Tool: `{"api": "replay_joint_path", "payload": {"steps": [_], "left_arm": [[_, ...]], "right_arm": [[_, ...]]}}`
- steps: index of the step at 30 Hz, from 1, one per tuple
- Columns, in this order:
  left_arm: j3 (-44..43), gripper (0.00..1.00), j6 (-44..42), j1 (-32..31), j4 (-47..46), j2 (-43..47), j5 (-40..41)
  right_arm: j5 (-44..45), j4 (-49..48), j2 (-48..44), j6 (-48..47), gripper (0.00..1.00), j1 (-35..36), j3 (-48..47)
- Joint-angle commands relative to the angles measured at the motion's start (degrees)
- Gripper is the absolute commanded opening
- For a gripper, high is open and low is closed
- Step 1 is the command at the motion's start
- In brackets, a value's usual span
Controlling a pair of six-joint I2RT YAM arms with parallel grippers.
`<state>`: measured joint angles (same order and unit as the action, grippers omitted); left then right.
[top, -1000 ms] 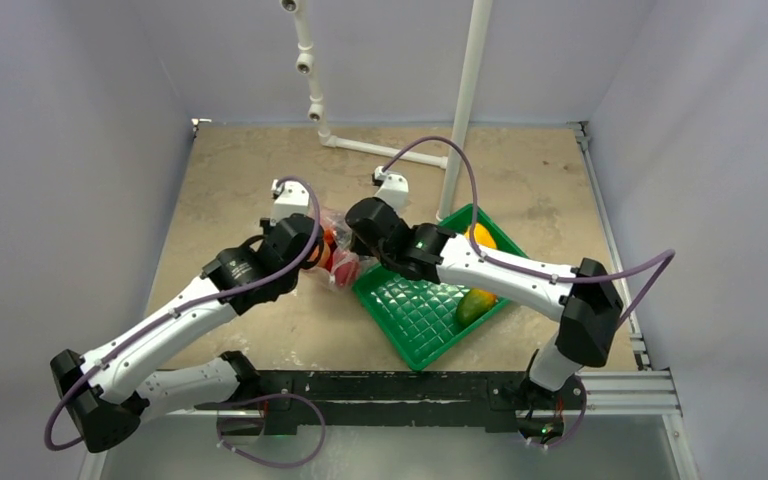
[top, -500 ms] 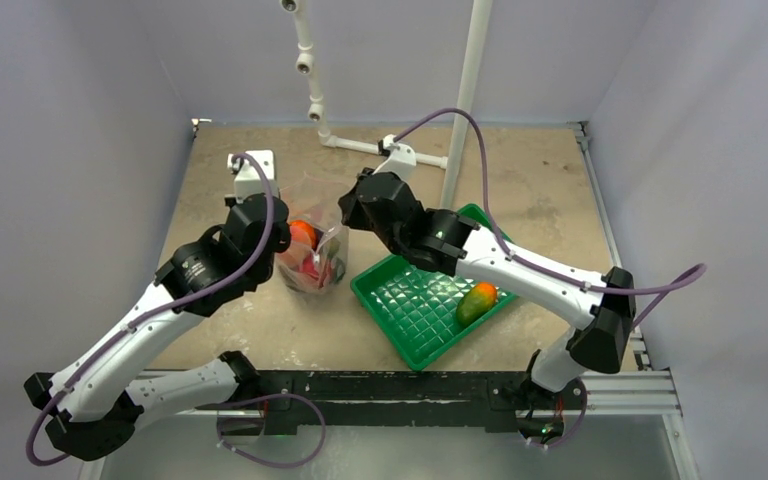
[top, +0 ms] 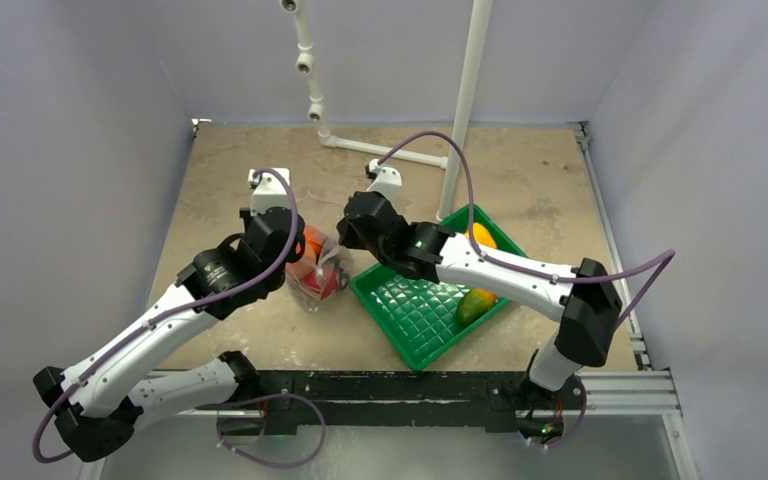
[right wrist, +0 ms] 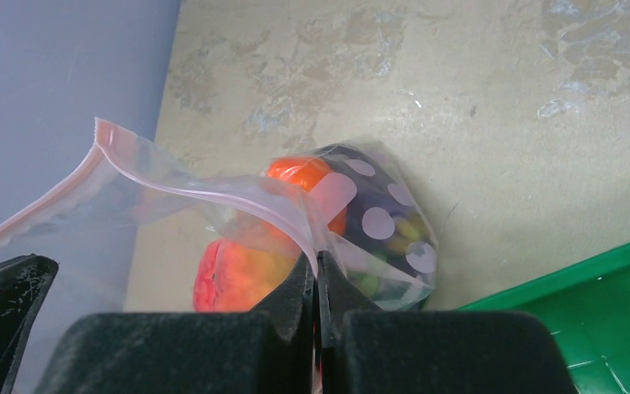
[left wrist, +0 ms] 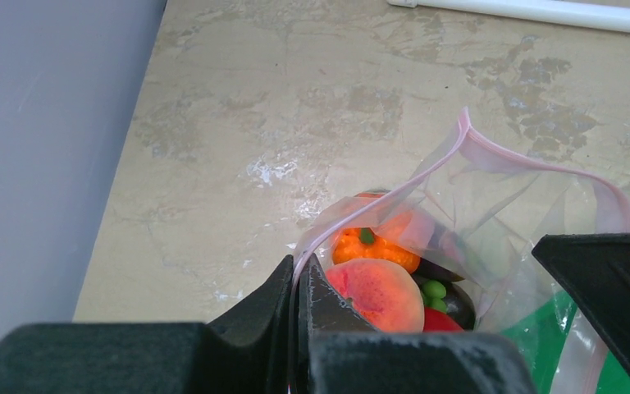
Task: Place the food in the zip-top bag and seal the zipper
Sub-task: Adjust the zipper food storage bag at the center of the board, then adjust the fake fruit in the bin.
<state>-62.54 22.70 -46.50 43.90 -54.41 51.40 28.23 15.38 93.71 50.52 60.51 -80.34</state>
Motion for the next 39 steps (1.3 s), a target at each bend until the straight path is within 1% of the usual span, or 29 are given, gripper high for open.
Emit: {"api": "replay_joint_path", "payload": {"steps": [1, 2, 3, 5, 6, 9, 12, 19, 23, 25, 28, 33, 39], "left_arm": [[0.8, 0.00, -1.9, 0.4, -3.8, 2.1, 0.6], [1.5, 0.00, -2.2, 0.4, -4.7, 2.7, 0.1], [2.4, 0.00, -2.7, 0.4, -5.7, 3.3, -0.8], [4.1, 0.00, -3.4, 0.4, -7.6, 4.5, -2.7], [4.7, 0.00, -3.4, 0.4, -7.9, 4.7, -3.3], [5.5, 0.00, -3.3, 0.6, -7.6, 4.1, -4.2], [6.2, 0.00, -3.6, 0.6, -8.1, 3.7, -6.1], [7.4, 0.00, -4.3, 0.6, -9.1, 5.0, -7.7], [7.8, 0.00, -4.4, 0.7, -9.3, 5.4, -8.4], [7.8, 0.00, -4.4, 0.7, -9.2, 5.3, -8.7], [7.7, 0.00, -4.4, 0.7, -9.2, 5.5, -9.2], [8.2, 0.00, -4.7, 0.8, -9.8, 6.1, -10.6], [8.2, 0.00, -4.9, 0.7, -9.8, 6.5, -11.1]], "right_arm": [[-0.5, -1.3, -2.1, 1.2, 0.00, 0.0, 0.0], [-0.4, -0.6, -2.4, 1.4, 0.05, 0.0, -0.1], [-0.2, -0.2, -2.7, 1.5, 0.12, 0.0, -0.2], [0.5, 0.5, -3.6, 1.6, 0.32, 0.0, -0.1], [0.8, 0.7, -4.1, 1.8, 0.36, 0.0, 0.0], [1.9, 1.3, -5.5, 1.9, 0.40, 0.1, 0.0], [2.7, 2.3, -7.1, 2.1, 0.48, 0.1, 0.3], [4.9, 9.5, -9.9, 4.1, 0.57, 0.0, 0.6], [9.1, 15.1, -11.5, 6.8, 0.62, -0.2, 2.0], [10.4, 18.2, -11.9, 8.1, 0.66, -1.2, 2.7], [12.1, 21.4, -12.5, 9.2, 0.66, -3.3, 4.6], [12.3, 22.7, -13.5, 7.9, 0.67, -8.7, 8.9], [10.3, 22.5, -13.3, 6.4, 0.69, -12.3, 12.9]]}}
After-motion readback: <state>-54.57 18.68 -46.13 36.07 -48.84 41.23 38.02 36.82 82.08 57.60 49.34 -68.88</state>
